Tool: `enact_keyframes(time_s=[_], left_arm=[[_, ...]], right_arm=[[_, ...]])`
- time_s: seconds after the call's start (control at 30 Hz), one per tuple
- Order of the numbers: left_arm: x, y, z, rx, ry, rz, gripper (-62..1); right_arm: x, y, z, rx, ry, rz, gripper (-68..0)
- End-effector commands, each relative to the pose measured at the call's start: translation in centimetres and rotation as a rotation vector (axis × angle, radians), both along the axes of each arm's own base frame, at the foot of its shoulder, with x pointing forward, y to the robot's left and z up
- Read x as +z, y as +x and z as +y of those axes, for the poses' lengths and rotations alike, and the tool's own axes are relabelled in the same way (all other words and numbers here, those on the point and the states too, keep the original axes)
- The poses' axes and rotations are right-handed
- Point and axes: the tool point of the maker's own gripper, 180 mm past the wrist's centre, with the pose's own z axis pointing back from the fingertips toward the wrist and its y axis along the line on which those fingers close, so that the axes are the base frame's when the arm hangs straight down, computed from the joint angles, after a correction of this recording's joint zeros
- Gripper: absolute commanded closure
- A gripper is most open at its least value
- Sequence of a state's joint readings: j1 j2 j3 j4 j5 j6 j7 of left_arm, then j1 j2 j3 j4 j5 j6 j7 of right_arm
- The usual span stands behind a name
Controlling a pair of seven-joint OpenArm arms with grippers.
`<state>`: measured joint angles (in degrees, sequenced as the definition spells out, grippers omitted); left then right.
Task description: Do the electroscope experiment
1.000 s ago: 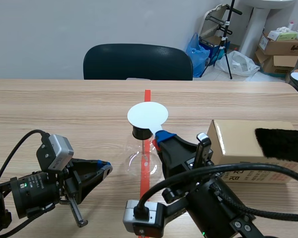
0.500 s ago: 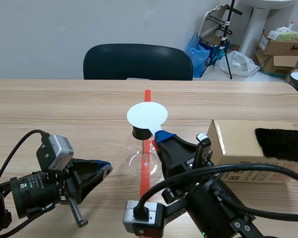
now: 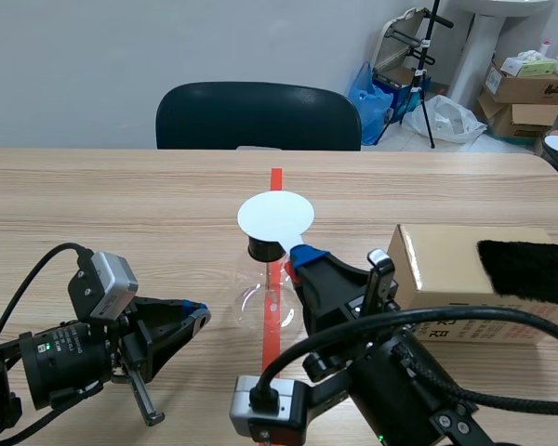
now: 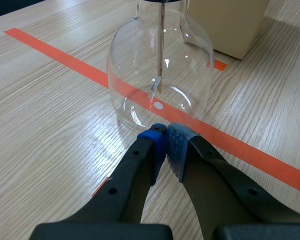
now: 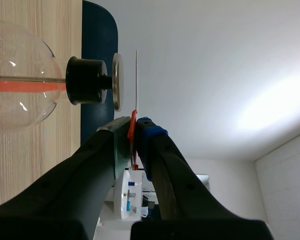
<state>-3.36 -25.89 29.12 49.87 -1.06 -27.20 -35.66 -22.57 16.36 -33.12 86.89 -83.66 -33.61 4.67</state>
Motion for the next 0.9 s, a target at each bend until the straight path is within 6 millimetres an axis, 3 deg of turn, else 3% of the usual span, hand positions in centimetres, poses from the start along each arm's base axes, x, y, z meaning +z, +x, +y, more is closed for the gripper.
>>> enact_keyframes(time_s=[0.0, 0.53, 0.87], left_arm=[[1.2, 0.4, -0.4, -0.003, -0.030, -0.031, -3.2], [1.2, 0.4, -0.4, -0.003, -0.030, -0.031, -3.2], [1.2, 0.4, -0.4, -0.003, -0.030, -0.031, -3.2]], right_arm=[[0.8, 0.5, -0.3, -0.014, 0.007, -0.030, -0.9], [1.2, 3.1, -6.4, -0.384, 0.040, -0.040, -0.9], [1.3, 3.5, -8.6, -0.509, 0.051, -0.043, -0.9]])
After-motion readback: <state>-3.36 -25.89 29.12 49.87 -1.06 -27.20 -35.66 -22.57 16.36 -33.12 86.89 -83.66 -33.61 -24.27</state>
